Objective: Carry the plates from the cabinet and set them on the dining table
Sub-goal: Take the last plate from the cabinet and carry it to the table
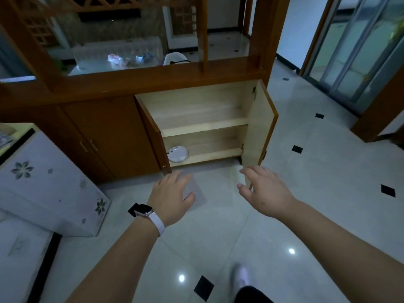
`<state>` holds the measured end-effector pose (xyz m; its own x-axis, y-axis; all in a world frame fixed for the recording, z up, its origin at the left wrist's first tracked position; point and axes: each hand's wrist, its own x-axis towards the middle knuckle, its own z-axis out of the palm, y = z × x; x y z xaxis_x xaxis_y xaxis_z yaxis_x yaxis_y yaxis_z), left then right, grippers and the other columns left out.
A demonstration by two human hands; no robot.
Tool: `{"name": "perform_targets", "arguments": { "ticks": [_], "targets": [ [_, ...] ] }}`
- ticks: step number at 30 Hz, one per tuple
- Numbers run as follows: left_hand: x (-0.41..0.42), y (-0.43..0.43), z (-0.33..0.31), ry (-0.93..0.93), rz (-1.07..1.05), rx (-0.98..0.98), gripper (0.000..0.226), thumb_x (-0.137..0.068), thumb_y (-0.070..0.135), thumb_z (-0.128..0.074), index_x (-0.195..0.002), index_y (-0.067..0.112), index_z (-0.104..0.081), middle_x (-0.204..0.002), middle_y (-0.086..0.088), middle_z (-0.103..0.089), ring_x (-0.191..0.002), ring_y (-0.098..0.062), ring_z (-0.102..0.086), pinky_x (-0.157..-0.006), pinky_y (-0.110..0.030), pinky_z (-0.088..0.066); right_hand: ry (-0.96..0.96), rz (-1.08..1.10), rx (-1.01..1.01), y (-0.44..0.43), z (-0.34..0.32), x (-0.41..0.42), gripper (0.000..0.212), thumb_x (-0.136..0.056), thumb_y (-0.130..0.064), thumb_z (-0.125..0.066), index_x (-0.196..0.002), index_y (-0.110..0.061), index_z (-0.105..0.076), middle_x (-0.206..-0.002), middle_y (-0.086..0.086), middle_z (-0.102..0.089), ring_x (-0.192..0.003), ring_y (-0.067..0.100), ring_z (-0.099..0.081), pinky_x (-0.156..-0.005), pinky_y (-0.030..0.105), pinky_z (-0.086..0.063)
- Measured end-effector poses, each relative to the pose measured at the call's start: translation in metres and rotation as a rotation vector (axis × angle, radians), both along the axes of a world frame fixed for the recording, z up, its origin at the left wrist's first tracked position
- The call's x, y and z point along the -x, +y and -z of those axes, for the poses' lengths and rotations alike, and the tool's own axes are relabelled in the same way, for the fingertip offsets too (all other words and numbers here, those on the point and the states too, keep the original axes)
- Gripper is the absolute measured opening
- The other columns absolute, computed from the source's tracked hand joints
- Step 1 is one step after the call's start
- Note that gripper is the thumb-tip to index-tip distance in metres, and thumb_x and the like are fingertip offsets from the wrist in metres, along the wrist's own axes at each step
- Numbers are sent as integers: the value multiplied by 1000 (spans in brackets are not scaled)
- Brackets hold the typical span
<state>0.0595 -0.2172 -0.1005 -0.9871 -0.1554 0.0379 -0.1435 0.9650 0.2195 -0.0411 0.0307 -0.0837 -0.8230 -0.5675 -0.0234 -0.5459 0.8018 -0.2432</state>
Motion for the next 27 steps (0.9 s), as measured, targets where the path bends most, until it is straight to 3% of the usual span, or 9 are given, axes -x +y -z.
{"name": "perform_targets", "arguments": {
  "ticks": [9, 15, 20, 27],
  "targets": [
    [169, -42, 35, -9, -88, 2, 57, -89, 45, -50, -143, 28, -39, -147, 0, -41, -132, -22, -37, -104, -38, -30, -36, -66, -35, -53, 59, 195, 50, -96, -50, -41, -137, -23, -47, -139, -2, -49, -124, 23, -44, -97, 35, -35],
    [303, -63, 51, -115, -187, -42, 60, -87, 43, -50, -142, 25, -39, -145, -4, -44, -130, -25, -40, -105, -37, -32, -140, -144, 10, -99, 75, 332, 51, -97, -48, -40, -142, -23, -41, -143, -2, -45, -129, 21, -40, -98, 33, -31],
    [383, -75, 47, -58, -263, -86, 55, -87, 44, -53, -139, 27, -44, -141, 0, -48, -124, -24, -46, -97, -35, -35, -171, -247, 4, -131, 83, 408, 51, -96, -47, -40, -139, -22, -45, -139, -2, -49, -127, 21, -42, -102, 35, -33],
    [430, -111, 42, -92, -271, 27, 51, -89, 45, -48, -137, 30, -43, -143, -1, -45, -126, -26, -43, -99, -37, -33, -167, -320, -41, -191, 89, 469, 49, -94, -46, -41, -137, -24, -47, -137, 0, -50, -126, 23, -43, -102, 35, -33]
  ]
}}
